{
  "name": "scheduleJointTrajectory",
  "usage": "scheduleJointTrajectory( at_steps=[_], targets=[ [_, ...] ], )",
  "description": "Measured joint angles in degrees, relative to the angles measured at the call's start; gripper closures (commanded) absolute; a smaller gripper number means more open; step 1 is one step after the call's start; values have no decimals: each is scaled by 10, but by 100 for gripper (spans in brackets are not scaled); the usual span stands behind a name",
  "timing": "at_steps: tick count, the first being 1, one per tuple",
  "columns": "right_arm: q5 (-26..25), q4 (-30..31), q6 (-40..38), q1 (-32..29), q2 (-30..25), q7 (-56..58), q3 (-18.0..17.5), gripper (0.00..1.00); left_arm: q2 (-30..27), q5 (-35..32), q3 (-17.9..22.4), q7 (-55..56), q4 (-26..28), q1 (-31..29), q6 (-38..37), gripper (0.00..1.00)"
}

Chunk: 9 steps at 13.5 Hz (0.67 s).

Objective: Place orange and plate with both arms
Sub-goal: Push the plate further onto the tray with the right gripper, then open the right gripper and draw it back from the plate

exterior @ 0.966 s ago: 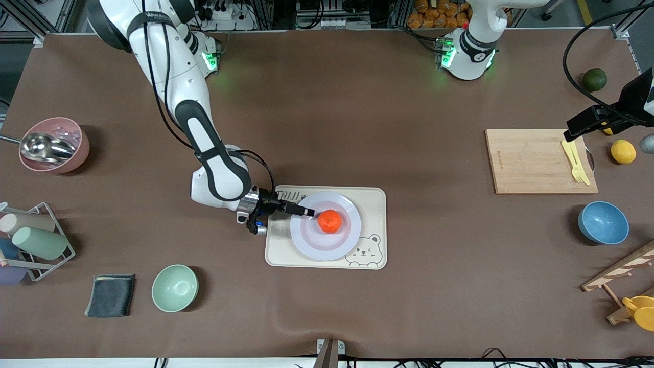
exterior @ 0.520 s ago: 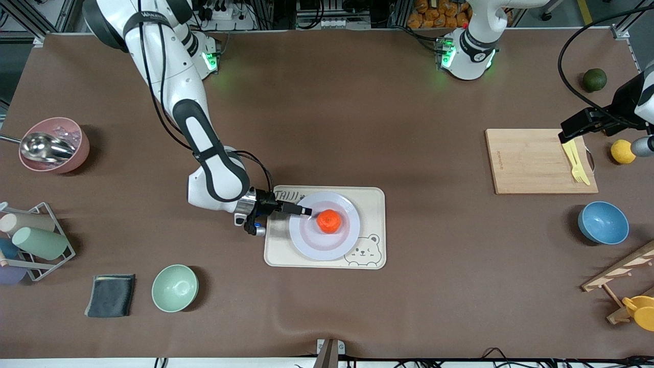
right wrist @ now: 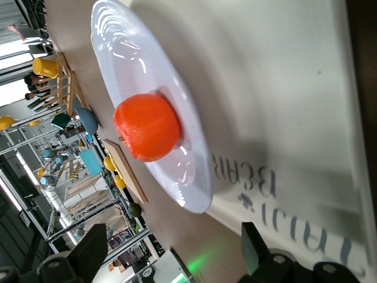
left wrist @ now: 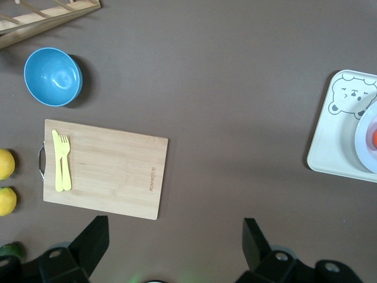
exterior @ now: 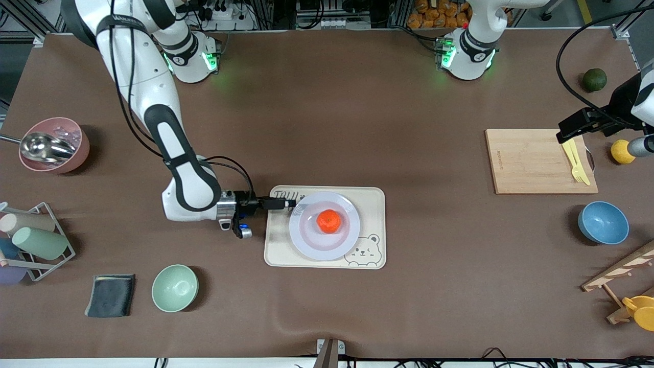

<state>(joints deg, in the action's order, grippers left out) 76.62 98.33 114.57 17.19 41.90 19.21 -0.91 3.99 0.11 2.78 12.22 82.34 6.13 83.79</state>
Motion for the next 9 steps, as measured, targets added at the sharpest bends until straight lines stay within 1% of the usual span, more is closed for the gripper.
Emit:
scheduleJointTrajectory(
  at_steps=[2,4,7,8,9],
  targets=[
    [-43,-1,-2,4,-35,-58,-5,0,0,0,0,0,0,0,0,0],
    [-88,0,-19,11,-64,-82,-8,0,0,0,1,0,0,-1,0,0],
    [-117,-2,-79,10,-105,-84,-6,0,0,0,4,0,-4,-2,2,0],
    [-151,-2,-94,1,-126,-85,-3,0,0,0,4,0,-8,-3,2,0],
    [-203,-2,-107,-16,-146,-86,0,0,0,0,5,0,-10,-4,2,0]
  ],
)
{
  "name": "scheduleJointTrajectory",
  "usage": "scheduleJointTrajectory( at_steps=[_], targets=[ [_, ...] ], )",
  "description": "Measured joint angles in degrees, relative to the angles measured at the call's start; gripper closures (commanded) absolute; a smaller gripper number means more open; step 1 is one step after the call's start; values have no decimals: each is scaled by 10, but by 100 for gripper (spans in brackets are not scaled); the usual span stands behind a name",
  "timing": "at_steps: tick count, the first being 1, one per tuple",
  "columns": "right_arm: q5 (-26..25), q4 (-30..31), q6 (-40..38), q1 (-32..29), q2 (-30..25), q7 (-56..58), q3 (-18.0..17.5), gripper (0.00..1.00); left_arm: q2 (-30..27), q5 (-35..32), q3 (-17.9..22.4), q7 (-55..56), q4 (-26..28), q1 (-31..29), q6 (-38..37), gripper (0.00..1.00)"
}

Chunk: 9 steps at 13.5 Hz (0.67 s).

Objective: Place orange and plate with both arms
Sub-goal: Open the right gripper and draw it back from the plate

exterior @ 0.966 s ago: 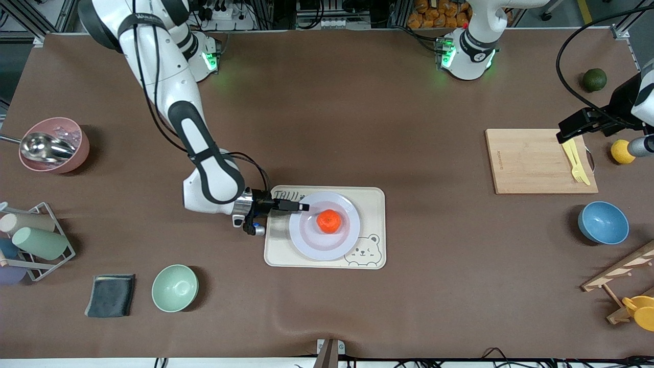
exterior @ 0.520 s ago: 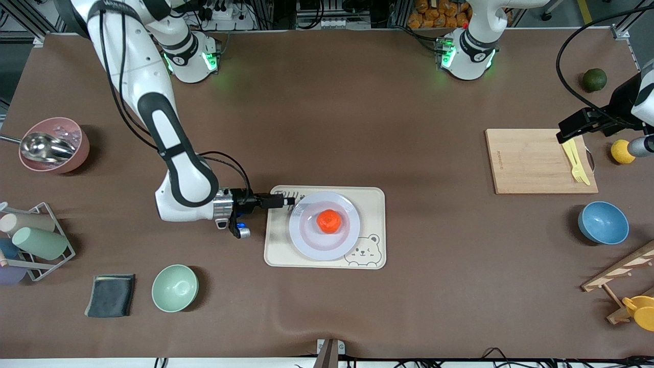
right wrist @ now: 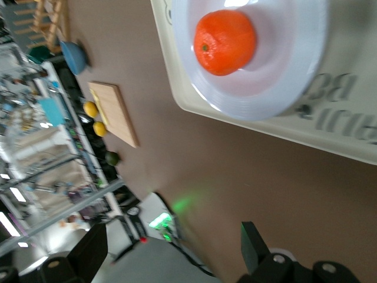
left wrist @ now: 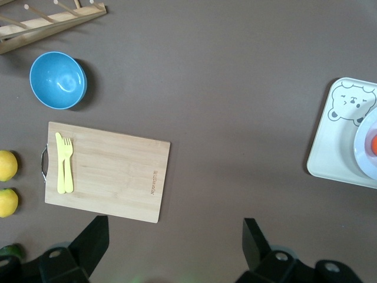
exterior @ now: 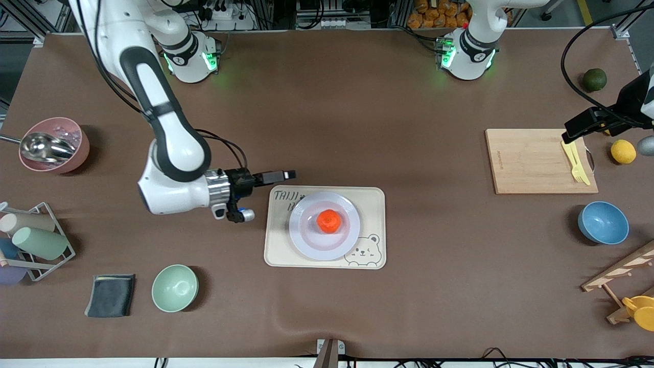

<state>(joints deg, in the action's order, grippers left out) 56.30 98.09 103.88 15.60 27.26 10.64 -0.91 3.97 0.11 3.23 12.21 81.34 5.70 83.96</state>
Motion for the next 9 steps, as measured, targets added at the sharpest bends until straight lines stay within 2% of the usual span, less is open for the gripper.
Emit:
scheduleJointTrajectory(
  at_steps=[2,5,7,9],
  targets=[
    [-103,-1,-32,-57,-33,11,3,0,0,0,1,0,-1,-1,0,0],
    [-228,-4,-73,-126,-78,38,6,0,0,0,0,0,-2,0,0,0],
    [-351,-9,-88,-142,-129,36,6,0,-1,0,-1,0,-3,0,5,0],
    [-435,-9,-138,-149,-187,32,20,0,-6,0,-1,0,1,0,15,0]
  ],
)
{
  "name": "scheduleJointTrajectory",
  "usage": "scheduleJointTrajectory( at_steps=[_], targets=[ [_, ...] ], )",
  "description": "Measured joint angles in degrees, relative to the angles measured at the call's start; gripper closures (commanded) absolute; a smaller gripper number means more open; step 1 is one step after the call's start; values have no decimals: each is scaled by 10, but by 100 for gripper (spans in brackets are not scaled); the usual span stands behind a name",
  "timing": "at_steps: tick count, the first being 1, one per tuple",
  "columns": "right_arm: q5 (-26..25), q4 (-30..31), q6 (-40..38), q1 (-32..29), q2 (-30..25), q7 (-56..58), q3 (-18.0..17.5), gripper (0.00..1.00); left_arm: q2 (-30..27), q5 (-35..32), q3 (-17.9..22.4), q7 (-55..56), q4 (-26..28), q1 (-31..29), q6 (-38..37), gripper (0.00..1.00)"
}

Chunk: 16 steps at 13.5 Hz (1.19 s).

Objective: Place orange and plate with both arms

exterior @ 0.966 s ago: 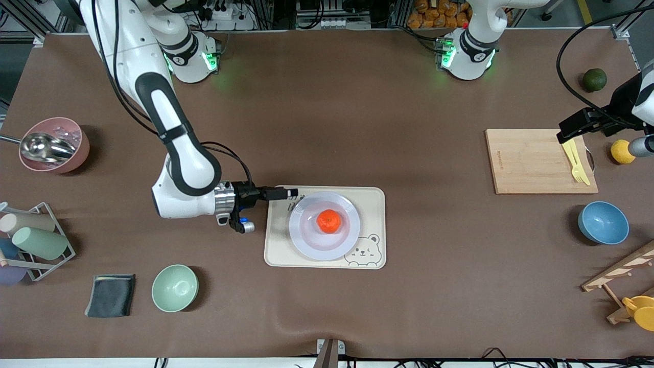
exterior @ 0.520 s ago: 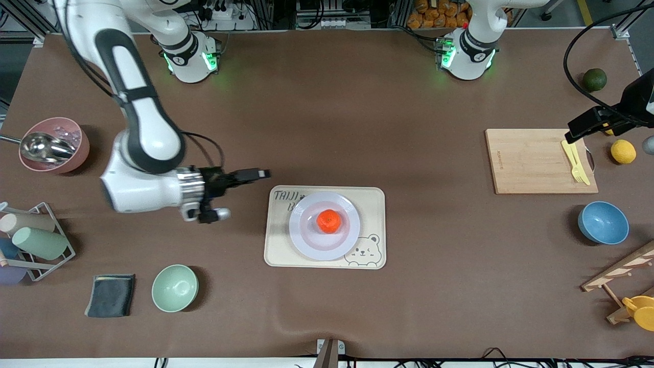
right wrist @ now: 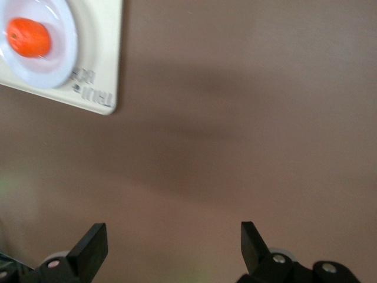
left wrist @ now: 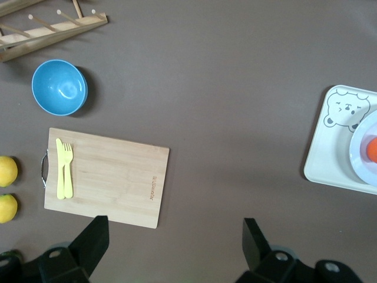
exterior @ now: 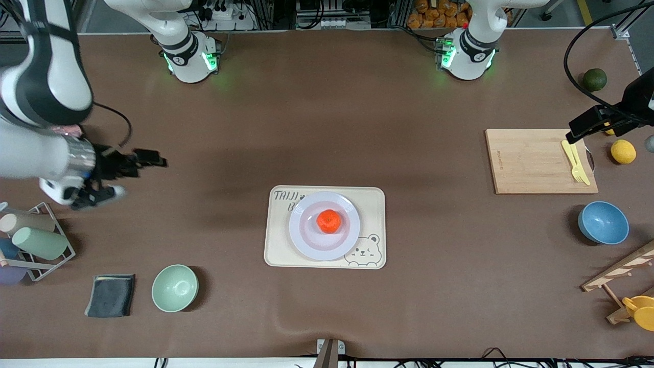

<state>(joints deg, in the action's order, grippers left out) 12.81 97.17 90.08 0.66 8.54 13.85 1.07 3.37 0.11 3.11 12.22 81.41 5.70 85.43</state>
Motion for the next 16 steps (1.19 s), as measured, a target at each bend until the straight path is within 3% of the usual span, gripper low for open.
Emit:
scheduleJointTrajectory(
  at_steps=[3,6,10,12,16],
  targets=[
    [-89,-7,-26,18,-60,-51,30,0,-24,0,0,0,39,0,43,0],
    [-104,-54,-61,26,-73,-167,32,0,-47,0,0,0,71,0,59,0],
    [-109,-79,-63,26,-73,-207,36,0,-45,10,-5,0,86,9,64,0],
    [-110,-92,-67,22,-73,-210,39,0,-14,48,-10,10,96,38,106,0],
    [-110,-103,-77,15,-74,-201,45,0,142,67,-25,117,71,167,298,0]
  ],
)
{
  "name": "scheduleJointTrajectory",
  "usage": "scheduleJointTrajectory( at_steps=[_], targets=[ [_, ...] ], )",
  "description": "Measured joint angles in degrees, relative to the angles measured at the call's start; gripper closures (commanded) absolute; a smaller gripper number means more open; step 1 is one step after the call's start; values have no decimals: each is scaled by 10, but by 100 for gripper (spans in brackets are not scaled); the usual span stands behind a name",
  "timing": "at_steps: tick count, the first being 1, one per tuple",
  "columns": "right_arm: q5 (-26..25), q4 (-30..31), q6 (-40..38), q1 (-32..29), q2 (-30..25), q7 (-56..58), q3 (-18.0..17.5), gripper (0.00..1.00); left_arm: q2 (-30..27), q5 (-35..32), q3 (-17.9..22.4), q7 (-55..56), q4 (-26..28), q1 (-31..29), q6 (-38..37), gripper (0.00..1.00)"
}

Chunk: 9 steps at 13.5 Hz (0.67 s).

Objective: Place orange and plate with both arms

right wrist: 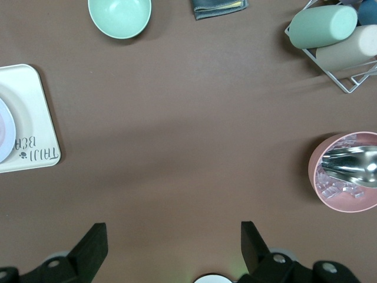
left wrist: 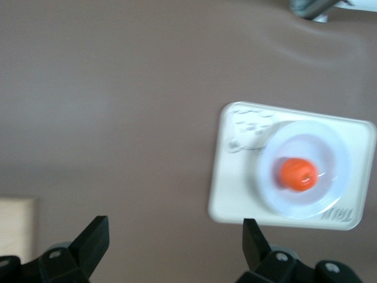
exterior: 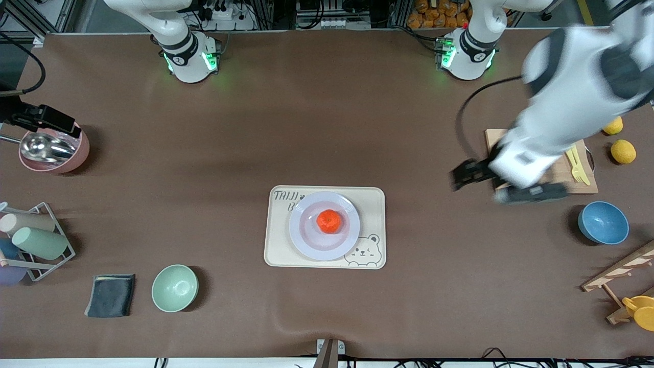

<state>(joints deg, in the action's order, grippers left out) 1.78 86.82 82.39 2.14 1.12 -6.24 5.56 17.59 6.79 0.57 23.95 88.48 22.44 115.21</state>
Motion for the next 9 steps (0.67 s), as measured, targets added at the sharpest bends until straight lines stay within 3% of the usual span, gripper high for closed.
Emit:
scheduleJointTrajectory(
  at_steps=[5,9],
  targets=[
    [-13,-4,7,0,-3,25,1,0,225,0,14,20,-106,156,256,0],
    [-14,-4,9,0,-4,37,1,0,261,0,20,19,-125,164,287,0]
  ],
)
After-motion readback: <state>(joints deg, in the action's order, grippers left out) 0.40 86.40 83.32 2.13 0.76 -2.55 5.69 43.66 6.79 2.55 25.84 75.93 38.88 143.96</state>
